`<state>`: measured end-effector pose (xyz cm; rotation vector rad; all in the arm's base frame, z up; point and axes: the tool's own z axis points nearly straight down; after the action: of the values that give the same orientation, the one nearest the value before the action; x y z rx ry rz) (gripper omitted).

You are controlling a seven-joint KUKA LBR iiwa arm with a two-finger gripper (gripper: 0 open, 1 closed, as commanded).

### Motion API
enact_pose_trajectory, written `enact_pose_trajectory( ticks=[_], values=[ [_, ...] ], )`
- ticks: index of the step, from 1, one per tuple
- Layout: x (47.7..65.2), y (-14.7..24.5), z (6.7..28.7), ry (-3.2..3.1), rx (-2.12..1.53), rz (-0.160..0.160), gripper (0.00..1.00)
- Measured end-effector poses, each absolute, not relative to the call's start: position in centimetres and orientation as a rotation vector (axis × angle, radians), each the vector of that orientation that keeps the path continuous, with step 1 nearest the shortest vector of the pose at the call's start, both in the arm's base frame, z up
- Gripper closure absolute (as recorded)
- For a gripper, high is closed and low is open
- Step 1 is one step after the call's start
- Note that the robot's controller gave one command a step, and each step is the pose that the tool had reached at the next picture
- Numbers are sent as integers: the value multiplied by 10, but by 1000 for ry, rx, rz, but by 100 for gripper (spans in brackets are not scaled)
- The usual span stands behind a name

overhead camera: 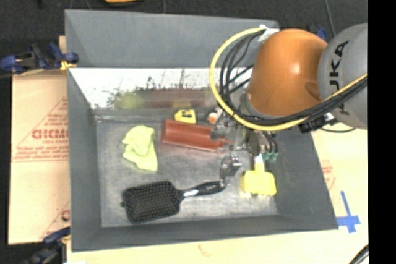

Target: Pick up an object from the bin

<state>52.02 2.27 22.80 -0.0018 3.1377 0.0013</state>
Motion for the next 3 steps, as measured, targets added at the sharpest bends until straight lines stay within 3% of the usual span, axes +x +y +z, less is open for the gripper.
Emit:
enact_pose_trajectory(
  ticks=[1, 2, 3],
  values=[
    [520, 23, 228, 3138, -1, 1, 0],
    [511, 19, 202, 3130, -110, -1, 0],
    [509, -17, 137, 3114, -351, -2, 0]
  ],
)
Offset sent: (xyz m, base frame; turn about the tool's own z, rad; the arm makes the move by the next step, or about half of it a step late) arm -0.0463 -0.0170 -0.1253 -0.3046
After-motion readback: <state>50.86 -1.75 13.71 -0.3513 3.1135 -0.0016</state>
